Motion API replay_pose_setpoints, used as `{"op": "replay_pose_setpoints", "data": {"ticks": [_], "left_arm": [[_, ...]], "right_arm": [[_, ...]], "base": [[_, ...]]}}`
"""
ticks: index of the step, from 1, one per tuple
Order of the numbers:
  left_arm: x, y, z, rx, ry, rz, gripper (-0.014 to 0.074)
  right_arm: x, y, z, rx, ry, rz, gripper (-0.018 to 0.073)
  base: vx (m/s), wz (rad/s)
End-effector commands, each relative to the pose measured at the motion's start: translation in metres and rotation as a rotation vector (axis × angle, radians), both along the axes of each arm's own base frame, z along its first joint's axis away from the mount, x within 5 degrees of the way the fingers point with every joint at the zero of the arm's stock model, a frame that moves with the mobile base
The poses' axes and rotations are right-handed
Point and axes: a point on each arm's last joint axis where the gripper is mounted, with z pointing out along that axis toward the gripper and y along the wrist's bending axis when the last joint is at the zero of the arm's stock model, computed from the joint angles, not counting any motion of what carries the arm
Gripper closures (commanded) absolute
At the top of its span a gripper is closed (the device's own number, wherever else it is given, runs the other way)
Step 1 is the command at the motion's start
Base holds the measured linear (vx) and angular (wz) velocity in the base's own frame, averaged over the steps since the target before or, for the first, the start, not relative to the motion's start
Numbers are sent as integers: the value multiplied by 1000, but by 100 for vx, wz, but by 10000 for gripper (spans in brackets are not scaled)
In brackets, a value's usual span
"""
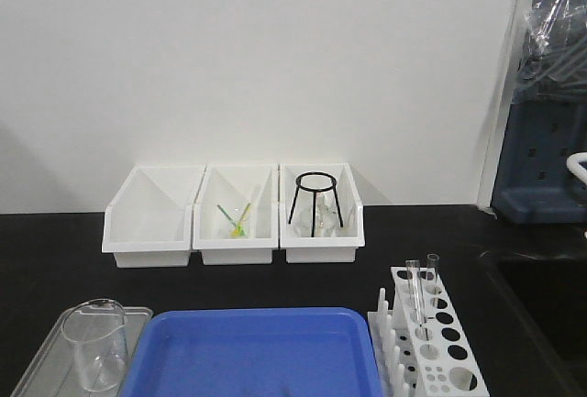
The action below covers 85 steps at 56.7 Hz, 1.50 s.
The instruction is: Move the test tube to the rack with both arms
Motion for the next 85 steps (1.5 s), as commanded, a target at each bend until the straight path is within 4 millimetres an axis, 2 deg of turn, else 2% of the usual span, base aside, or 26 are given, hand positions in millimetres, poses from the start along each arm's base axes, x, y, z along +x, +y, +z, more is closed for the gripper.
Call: {"op": "replay_pose_setpoints", "data": {"ticks": [1,18,85], "left_arm": [[0,0,18,-29,-122,-3,437],[0,0,18,-29,-122,-3,437],[0,0,18,-29,-122,-3,437]], "right_arm": [[0,-1,-6,-29,16,-9,570],[-1,-8,-7,-18,23,-146,570],[0,-7,-4,17,-12,-136,570]], "base": [[0,0],[0,0],[0,0]]}}
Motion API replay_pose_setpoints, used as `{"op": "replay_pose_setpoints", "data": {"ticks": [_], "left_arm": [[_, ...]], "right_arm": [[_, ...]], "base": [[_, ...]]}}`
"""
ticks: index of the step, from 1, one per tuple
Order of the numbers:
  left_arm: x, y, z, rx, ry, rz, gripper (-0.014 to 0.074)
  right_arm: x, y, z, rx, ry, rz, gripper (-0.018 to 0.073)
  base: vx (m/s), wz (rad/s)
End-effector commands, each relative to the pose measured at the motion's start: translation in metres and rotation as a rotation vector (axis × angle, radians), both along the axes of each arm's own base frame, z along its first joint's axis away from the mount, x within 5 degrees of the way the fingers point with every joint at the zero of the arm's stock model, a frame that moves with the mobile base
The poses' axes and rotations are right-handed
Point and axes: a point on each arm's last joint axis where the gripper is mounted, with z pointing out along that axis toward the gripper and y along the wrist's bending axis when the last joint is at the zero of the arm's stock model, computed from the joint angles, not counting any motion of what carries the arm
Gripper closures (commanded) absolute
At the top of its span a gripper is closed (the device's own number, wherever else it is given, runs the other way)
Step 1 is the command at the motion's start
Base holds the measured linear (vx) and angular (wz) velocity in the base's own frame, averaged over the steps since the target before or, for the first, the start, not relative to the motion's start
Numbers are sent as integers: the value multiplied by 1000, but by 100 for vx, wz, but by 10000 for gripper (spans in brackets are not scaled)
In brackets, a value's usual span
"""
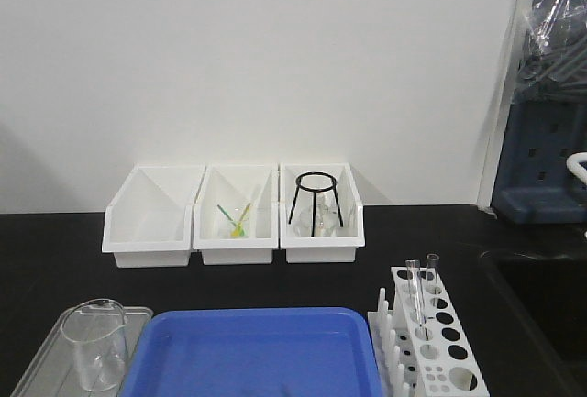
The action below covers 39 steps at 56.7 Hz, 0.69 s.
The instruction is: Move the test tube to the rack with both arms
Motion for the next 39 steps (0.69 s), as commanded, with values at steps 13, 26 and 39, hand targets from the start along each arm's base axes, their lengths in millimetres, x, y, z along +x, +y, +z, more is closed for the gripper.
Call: {"op": "replay_pose_setpoints", "data": {"ticks": [13,26,39], "left_arm": [[0,0,18,-29,-122,-3,437],[0,0,18,-29,-122,-3,437],[0,0,18,-29,-122,-3,437]], "right_arm": [[2,0,1,-23,-66,10,570],[2,0,1,-23,-66,10,570],[2,0,1,-23,-66,10,570]], "base": [[0,0],[0,0],[0,0]]}}
